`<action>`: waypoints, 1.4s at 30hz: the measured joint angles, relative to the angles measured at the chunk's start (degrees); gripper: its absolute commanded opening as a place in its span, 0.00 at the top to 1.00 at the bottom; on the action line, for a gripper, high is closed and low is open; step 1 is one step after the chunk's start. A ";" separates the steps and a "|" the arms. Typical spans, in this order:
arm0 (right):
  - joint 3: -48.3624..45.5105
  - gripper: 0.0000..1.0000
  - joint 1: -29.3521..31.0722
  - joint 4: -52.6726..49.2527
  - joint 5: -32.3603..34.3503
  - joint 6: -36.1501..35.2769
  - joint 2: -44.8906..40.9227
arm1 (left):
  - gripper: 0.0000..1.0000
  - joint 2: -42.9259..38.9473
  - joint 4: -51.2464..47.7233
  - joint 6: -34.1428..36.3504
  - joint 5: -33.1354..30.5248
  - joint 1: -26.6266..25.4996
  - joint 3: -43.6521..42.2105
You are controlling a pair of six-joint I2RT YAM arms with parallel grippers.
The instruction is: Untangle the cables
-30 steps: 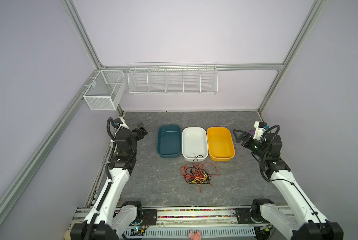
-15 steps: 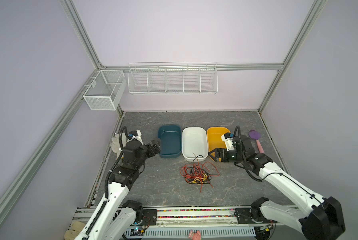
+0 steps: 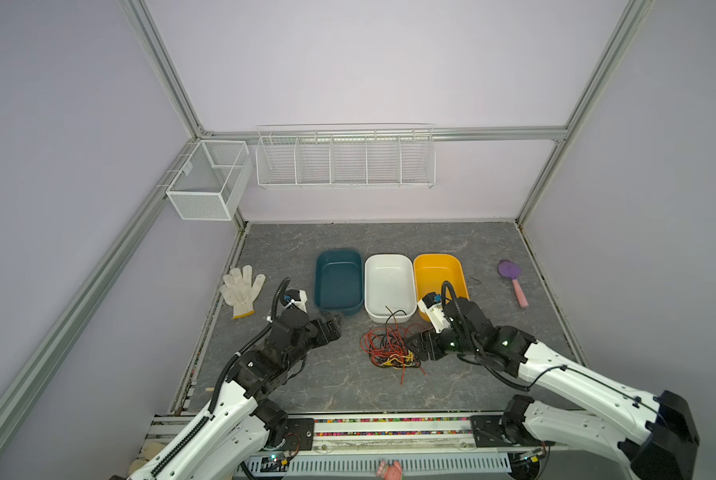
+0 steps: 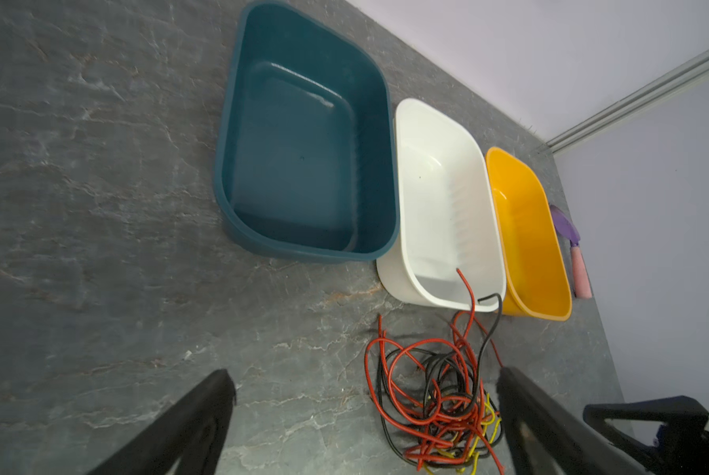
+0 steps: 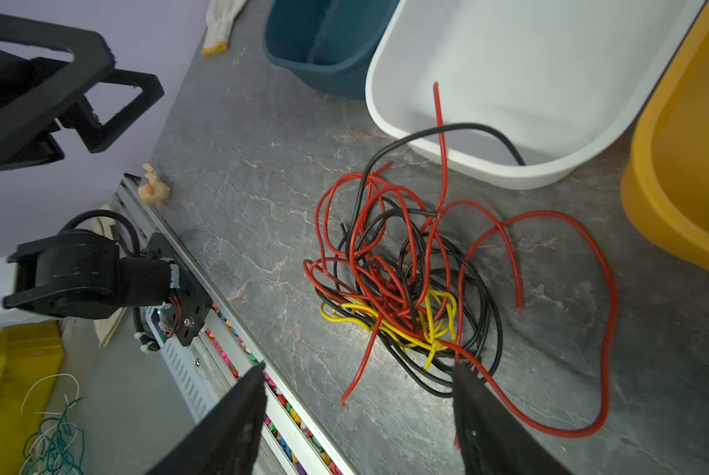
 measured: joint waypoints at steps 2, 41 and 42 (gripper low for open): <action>0.24 0.30 1.20 -0.24 1.36 -0.17 1.36 | 0.00 1.07 0.04 -1.25 -0.90 -2.69 -0.66; 8.41 0.76 5.81 5.38 3.32 -5.99 24.22 | 0.05 18.03 23.41 -14.23 -1.36 -20.61 -13.27; 8.41 0.77 5.88 5.38 3.50 -6.03 24.55 | 0.05 18.05 23.67 -14.47 -1.29 -20.65 -13.53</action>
